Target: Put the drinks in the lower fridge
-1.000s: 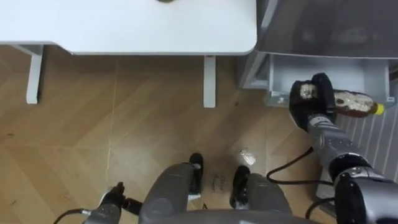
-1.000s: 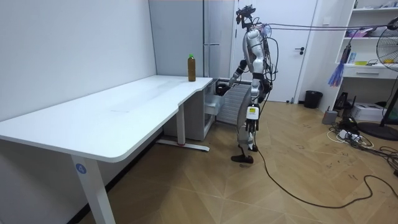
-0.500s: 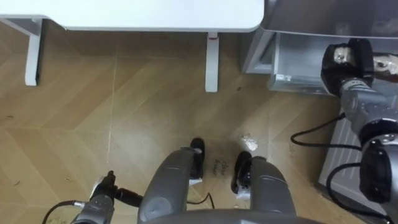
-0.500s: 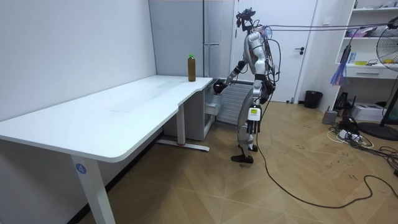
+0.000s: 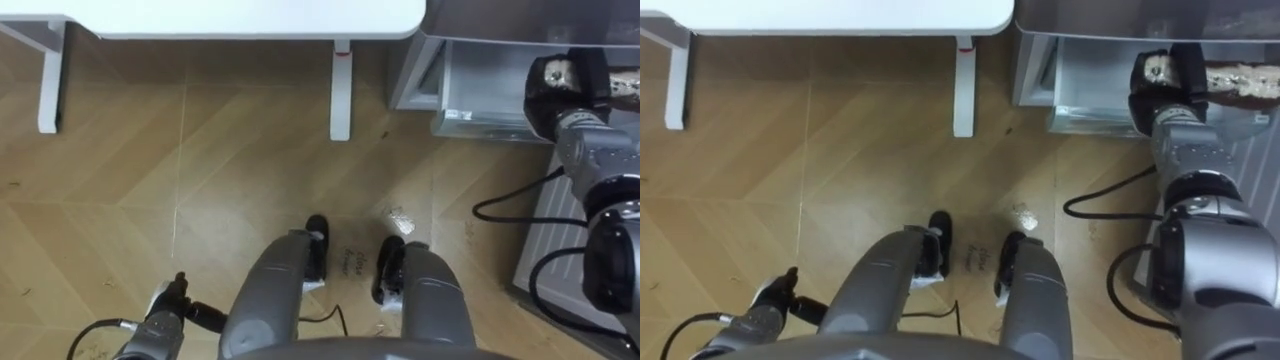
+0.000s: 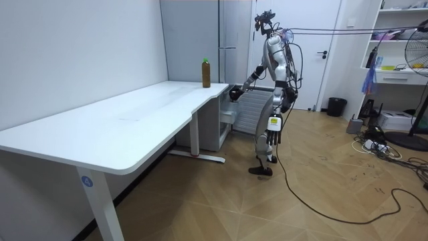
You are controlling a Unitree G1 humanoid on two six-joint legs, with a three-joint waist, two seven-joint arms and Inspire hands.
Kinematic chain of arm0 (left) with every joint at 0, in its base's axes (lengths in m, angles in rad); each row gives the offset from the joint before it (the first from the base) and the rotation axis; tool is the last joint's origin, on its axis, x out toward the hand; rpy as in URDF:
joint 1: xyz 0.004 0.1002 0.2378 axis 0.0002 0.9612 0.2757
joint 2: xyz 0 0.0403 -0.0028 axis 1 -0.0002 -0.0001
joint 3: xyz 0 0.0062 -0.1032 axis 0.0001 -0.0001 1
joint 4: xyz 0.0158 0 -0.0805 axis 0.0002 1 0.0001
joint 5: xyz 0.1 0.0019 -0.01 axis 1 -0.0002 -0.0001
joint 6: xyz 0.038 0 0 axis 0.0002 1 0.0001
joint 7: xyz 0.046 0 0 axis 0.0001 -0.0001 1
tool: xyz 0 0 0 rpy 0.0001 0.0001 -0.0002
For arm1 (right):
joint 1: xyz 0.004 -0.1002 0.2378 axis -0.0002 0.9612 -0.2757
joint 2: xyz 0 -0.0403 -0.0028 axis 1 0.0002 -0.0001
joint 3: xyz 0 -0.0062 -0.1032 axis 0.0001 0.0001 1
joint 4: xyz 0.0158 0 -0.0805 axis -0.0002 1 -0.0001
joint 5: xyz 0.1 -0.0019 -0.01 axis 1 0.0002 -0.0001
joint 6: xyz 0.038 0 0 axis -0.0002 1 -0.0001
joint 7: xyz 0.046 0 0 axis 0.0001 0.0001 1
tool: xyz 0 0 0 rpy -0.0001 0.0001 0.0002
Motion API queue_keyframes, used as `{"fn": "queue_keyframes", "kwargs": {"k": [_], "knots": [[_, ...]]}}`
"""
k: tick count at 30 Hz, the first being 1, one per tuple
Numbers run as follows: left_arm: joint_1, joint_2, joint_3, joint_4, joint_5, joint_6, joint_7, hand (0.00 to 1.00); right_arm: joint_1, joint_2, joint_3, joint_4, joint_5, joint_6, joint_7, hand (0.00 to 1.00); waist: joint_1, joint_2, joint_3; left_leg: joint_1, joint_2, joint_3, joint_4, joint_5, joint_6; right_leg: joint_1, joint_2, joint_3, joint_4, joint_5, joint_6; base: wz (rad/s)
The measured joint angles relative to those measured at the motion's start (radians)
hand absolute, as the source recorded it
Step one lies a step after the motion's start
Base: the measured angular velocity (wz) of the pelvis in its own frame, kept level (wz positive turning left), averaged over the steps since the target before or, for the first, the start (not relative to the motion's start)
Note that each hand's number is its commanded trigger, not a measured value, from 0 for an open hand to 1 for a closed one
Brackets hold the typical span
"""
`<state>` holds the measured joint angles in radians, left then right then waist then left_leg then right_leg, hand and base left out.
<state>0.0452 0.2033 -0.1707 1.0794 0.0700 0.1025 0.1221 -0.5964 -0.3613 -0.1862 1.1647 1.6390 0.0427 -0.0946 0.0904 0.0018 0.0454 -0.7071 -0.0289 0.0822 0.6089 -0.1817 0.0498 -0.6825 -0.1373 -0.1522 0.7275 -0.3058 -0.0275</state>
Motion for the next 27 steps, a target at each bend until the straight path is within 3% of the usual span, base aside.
{"fn": "queue_keyframes", "kwargs": {"k": [5,6,7,8,9,27], "knots": [[0.0,0.0,0.0,0.0,0.0,0.0,0.0,0.0,0.0,0.0,0.008,0.0,0.0,0.0,-0.004,1.0,0.004,0.0,-0.0002,0.001,0.0,-0.002,-0.001,0.0,0.0,-0.001,0.0,0.001,0.004,-0.001,-0.001,0.0],[0.0,0.0,0.0,-0.001,0.0,0.0,0.0,0.0,0.0,0.0,0.008,0.0,0.0,0.0,-0.004,0.91,0.006,0.0,-0.0002,0.002,0.0,-0.002,-0.001,0.0,0.0,-0.001,0.001,0.002,0.004,-0.001,-0.001,0.0],[0.0,0.0,0.0,-0.001,0.0,0.0,0.001,0.0,0.0,0.0,0.008,0.0,-0.001,0.0,-0.004,0.59,0.006,0.0,-0.0002,0.002,0.0,-0.002,-0.002,0.0,0.0,-0.001,0.001,0.003,0.004,-0.001,-0.001,0.0],[0.0,0.0,0.0,0.0,0.0,0.0,0.001,0.0,0.0,0.0,0.009,0.0,0.0,-0.001,-0.004,0.2,0.007,0.0,-0.0002,0.002,0.0,-0.002,-0.003,0.0,0.0,-0.001,0.001,0.003,0.004,-0.001,-0.001,0.0],[0.0,0.001,0.0,0.0,0.0,0.0,0.002,0.0,0.0,0.0,0.013,0.0,0.0,-0.003,-0.004,0.0,0.008,0.0,-0.0001,0.002,0.0,-0.002,-0.003,0.0,0.0,-0.001,0.001,0.003,0.004,-0.001,-0.001,0.0],[-0.001,0.004,-0.016,-0.01,-0.001,0.002,0.001,0.0,-0.004,-0.003,0.049,0.014,-0.066,0.002,0.012,0.0,0.046,-0.001,0.0035,0.002,-0.007,0.0,0.0,-0.001,-0.002,-0.006,-0.017,-0.011,0.022,-0.021,-0.009,0.02]]}}
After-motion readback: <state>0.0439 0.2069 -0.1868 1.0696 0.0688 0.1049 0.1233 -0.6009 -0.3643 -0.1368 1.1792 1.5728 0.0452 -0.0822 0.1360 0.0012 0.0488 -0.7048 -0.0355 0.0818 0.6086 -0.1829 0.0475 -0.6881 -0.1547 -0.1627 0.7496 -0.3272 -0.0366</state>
